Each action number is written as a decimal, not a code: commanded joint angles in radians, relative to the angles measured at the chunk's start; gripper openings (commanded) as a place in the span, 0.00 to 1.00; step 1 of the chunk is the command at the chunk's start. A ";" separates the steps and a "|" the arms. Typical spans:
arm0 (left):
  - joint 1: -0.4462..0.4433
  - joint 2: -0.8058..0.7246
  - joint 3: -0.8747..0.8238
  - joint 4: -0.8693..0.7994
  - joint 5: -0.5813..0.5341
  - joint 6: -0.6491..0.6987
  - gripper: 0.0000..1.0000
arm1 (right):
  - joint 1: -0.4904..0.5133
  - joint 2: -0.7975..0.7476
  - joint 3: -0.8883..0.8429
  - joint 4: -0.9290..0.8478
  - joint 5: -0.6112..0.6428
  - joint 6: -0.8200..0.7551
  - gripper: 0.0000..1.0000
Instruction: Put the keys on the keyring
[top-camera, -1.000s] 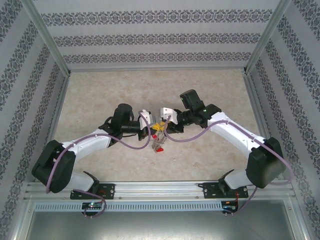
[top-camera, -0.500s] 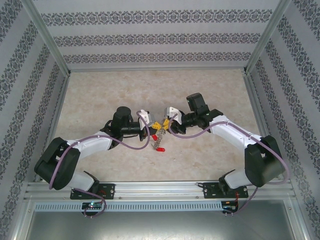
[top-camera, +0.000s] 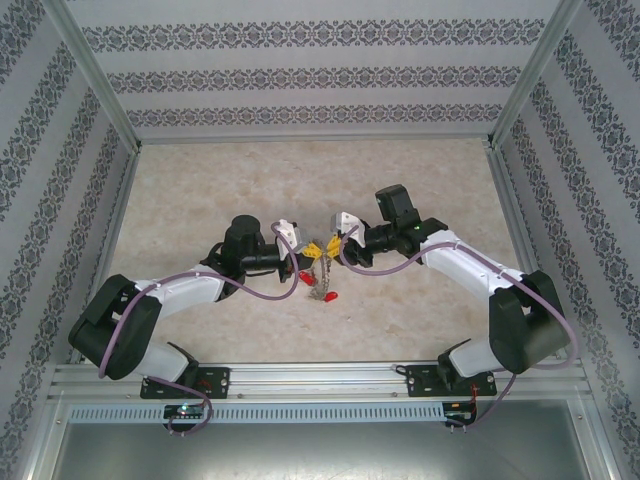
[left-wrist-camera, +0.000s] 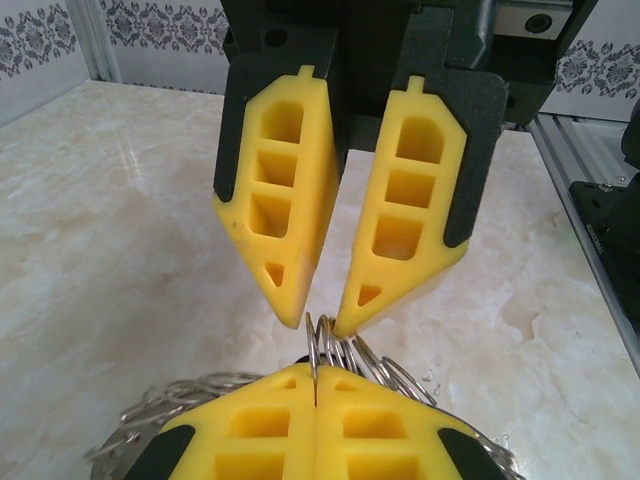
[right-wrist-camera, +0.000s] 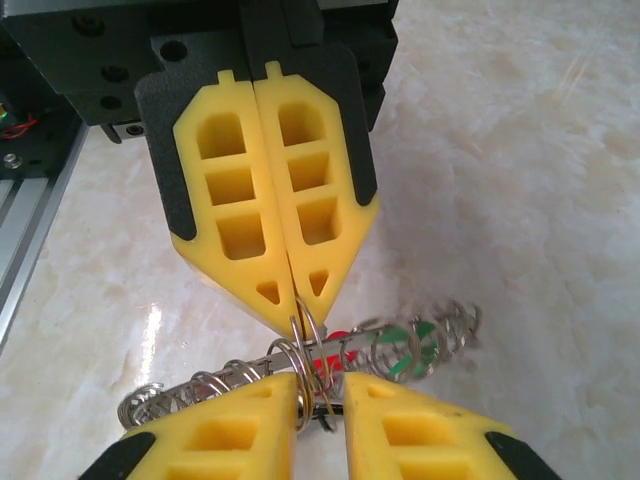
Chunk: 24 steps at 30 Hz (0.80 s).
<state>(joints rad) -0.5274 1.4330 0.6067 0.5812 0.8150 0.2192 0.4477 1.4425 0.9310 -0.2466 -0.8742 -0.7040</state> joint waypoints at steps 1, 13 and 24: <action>0.003 0.002 0.003 0.073 0.039 -0.007 0.00 | 0.006 0.008 0.001 0.015 -0.043 -0.007 0.22; 0.004 0.011 0.011 0.081 0.014 -0.004 0.00 | -0.016 -0.026 0.014 -0.043 -0.086 -0.012 0.35; 0.003 -0.005 0.015 0.062 0.018 0.011 0.00 | -0.007 -0.050 -0.004 -0.006 0.089 -0.033 0.31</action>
<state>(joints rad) -0.5278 1.4475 0.6067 0.5919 0.8108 0.2199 0.4282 1.3716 0.9264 -0.2577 -0.7998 -0.7128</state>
